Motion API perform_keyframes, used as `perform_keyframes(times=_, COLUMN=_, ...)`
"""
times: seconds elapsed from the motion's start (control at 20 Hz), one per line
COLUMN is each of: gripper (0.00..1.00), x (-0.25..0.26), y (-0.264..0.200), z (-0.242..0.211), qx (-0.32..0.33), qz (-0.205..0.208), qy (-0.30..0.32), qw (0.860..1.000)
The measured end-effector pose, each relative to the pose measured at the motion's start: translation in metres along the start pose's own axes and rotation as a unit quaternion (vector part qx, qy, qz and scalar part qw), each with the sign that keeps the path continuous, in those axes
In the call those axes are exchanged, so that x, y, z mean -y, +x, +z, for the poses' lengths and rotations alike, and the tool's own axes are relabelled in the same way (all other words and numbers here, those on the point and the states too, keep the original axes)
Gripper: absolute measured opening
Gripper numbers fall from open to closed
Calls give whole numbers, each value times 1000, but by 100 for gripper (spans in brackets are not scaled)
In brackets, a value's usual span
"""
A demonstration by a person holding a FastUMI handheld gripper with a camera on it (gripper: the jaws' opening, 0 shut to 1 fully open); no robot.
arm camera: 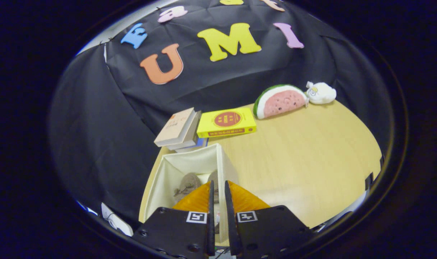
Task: Open the storage box then place both shoes into the box .Put the left shoe in first, then the right shoe, with the right side of both shoes facing outward in a uniform manner.
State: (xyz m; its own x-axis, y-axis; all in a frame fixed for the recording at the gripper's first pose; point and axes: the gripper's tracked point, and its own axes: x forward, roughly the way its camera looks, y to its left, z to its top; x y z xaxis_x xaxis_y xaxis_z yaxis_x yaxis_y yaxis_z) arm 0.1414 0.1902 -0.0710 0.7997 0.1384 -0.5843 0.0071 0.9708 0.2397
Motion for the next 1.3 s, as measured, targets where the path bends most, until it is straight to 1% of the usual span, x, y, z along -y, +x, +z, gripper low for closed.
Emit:
perform_keyframes(times=0.05, gripper=16, x=12, y=-11, z=10, qx=32, qz=-17, qy=-22, qw=999)
perform_keyframes(times=0.1, gripper=19, x=21, y=-20, z=15, qx=58, qz=-36, qy=-43, qw=997)
perform_keyframes(times=0.15, gripper=29, x=29, y=-30, z=18, qx=80, qz=-49, qy=-61, qw=994)
perform_keyframes(times=0.2, gripper=35, x=34, y=-39, z=17, qx=97, qz=-54, qy=-72, qw=991)
perform_keyframes(times=0.25, gripper=43, x=38, y=-48, z=16, qx=111, qz=-55, qy=-79, qw=989)
perform_keyframes(times=0.35, gripper=54, x=43, y=-66, z=16, qx=144, qz=-39, qy=-88, qw=985)
perform_keyframes(times=0.4, gripper=65, x=47, y=-76, z=18, qx=167, qz=-32, qy=-90, qw=981)
perform_keyframes(times=0.5, gripper=87, x=65, y=-101, z=26, qx=222, qz=-45, qy=-90, qw=970)
perform_keyframes(times=0.55, gripper=98, x=75, y=-113, z=31, qx=251, qz=-57, qy=-93, qw=962)
perform_keyframes(times=0.65, gripper=96, x=89, y=-140, z=33, qx=300, qz=-78, qy=-98, qw=946)
perform_keyframes(times=0.75, gripper=94, x=101, y=-167, z=28, qx=342, qz=-81, qy=-99, qw=931)
perform_keyframes(times=0.8, gripper=95, x=106, y=-177, z=23, qx=357, qz=-77, qy=-94, qw=926)
perform_keyframes(times=0.85, gripper=97, x=111, y=-184, z=13, qx=362, qz=-73, qy=-92, qw=925)
perform_keyframes(times=0.95, gripper=95, x=127, y=-187, z=-5, qx=358, qz=-79, qy=-99, qw=925)
perform_keyframes(times=1.0, gripper=95, x=134, y=-187, z=-12, qx=349, qz=-83, qy=-101, qw=928)
perform_keyframes(times=1.1, gripper=95, x=141, y=-188, z=-23, qx=335, qz=-76, qy=-100, qw=934)
perform_keyframes(times=1.3, gripper=95, x=158, y=-203, z=-26, qx=351, qz=-73, qy=-106, qw=927)
